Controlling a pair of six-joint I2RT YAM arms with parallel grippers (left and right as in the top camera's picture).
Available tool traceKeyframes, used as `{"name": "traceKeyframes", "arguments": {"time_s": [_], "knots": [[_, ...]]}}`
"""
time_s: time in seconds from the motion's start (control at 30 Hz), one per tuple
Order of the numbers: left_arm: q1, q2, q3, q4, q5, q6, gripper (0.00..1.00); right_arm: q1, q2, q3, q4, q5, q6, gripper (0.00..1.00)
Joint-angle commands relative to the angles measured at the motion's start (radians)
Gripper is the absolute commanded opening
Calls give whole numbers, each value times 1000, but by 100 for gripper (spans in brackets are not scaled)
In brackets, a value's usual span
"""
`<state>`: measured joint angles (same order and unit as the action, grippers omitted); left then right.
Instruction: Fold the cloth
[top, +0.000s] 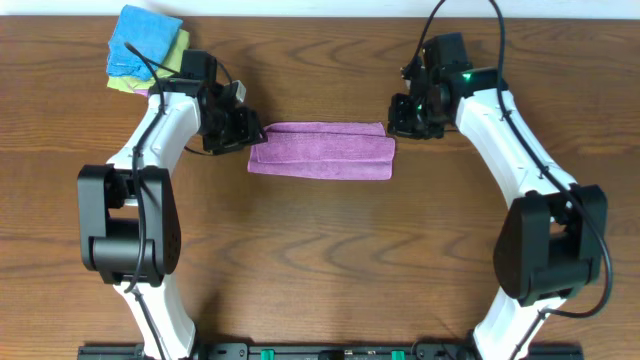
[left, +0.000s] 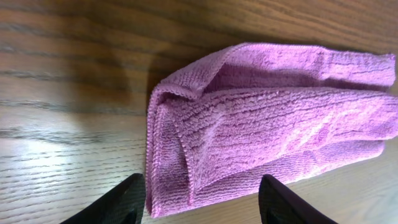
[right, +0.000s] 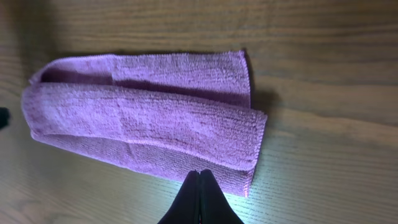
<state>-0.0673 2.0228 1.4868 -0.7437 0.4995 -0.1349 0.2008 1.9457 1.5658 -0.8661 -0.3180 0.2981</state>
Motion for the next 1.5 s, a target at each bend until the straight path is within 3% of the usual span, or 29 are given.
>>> {"name": "traceKeyframes", "arguments": {"time_s": [0.0,0.07,0.13,0.23,0.27,0.63,1.0,1.3,1.33,1.4,1.47], "knots": [[-1,-15,16,-17,-39,40,58,21,7,-11,2,15,-8,1],[-2,-17,16,-24,-41,57,54,21,7,-11,3,15,-8,1],[-8,-21,16,-29,-60,61,41,21,7,-11,2,15,-8,1],[-32,-21,16,-31,-87,61,10,21,7,-11,2,15,-8,1],[-48,-21,16,-27,-94,61,6,21,7,-11,2,15,-8,1],[-228,-14,16,9,-491,61,6,21,7,-11,-10,15,-8,1],[-229,29,14,93,-470,43,6,21,7,-11,-17,16,-8,1],[-227,99,14,70,-454,22,6,21,7,-11,-17,17,-19,1],[-227,105,14,68,-454,23,6,20,7,-11,-17,25,-27,5],[-227,109,14,67,-454,22,6,17,7,-11,-25,63,-30,40],[-225,111,14,60,-455,23,6,0,8,-12,-39,75,-56,67]]}}
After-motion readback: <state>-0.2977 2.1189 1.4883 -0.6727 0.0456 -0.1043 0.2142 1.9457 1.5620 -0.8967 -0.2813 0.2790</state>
